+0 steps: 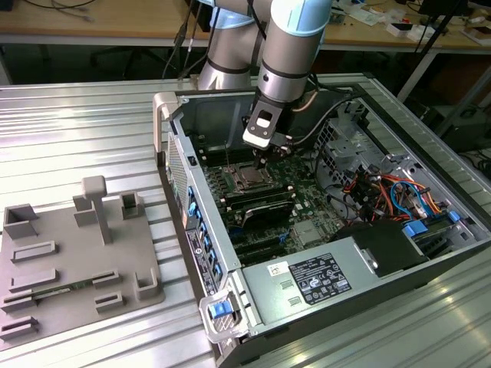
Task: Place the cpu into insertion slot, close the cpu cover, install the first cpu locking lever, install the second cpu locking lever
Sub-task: 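Install the first cpu locking lever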
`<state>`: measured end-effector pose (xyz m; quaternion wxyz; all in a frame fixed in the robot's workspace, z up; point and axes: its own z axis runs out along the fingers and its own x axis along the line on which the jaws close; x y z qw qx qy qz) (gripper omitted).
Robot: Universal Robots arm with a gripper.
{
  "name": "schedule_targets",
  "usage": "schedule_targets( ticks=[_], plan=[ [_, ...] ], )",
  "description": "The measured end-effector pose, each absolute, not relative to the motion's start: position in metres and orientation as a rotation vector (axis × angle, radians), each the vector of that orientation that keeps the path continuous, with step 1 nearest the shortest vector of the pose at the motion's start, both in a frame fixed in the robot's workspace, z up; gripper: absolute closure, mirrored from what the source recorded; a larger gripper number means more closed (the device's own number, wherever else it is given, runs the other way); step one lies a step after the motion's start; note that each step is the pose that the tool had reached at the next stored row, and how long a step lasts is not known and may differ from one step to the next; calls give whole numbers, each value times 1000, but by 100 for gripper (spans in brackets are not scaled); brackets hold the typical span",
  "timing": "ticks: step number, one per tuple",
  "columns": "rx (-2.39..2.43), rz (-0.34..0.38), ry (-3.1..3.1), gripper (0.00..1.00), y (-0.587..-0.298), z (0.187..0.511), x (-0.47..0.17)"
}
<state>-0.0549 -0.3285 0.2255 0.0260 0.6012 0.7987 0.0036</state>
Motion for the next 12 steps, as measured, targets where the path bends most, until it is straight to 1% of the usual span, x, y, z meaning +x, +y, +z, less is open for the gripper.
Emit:
schedule_targets(
  ticks=[12],
  plan=[
    [1841,12,2481,89,-328,228,-55]
  ],
)
